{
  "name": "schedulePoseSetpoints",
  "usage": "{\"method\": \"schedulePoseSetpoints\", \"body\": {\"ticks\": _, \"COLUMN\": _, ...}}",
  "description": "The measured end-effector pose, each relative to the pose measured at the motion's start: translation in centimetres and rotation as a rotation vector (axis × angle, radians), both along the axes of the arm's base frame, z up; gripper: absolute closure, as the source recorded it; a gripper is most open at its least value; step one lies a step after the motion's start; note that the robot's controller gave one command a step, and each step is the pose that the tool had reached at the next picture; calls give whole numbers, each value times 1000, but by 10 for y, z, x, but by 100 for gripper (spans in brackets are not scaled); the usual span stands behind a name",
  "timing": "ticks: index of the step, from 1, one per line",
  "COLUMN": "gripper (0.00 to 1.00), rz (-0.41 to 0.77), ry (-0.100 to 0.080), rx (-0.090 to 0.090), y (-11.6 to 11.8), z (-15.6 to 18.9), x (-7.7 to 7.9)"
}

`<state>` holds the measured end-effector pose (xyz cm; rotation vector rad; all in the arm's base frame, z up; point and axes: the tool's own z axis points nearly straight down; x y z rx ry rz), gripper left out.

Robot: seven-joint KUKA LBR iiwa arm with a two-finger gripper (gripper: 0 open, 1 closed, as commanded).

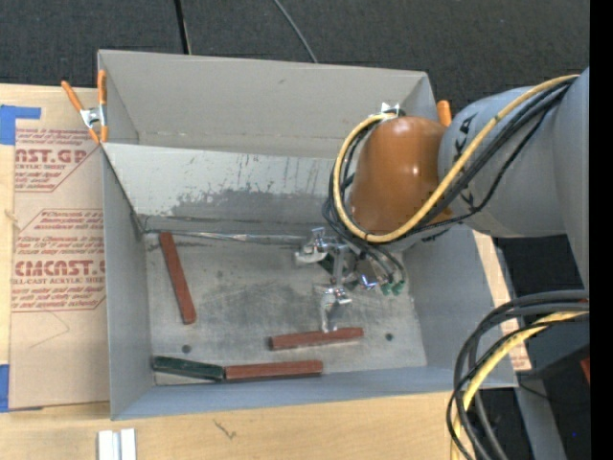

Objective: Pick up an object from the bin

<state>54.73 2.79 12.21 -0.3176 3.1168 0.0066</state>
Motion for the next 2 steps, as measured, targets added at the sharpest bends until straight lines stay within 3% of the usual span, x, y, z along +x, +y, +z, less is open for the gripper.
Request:
{"method": "schedulePoseSetpoints", "body": {"ticks": 1, "gripper": 100, "rz": 102, "ry": -5, "rx": -3, "y": -6, "z": -47, "x": -62}}
{"method": "schedulePoseSetpoints", "body": {"ticks": 2, "gripper": 100, "rz": 102, "ry": -5, "rx": -3, "y": -6, "z": -47, "x": -62}}
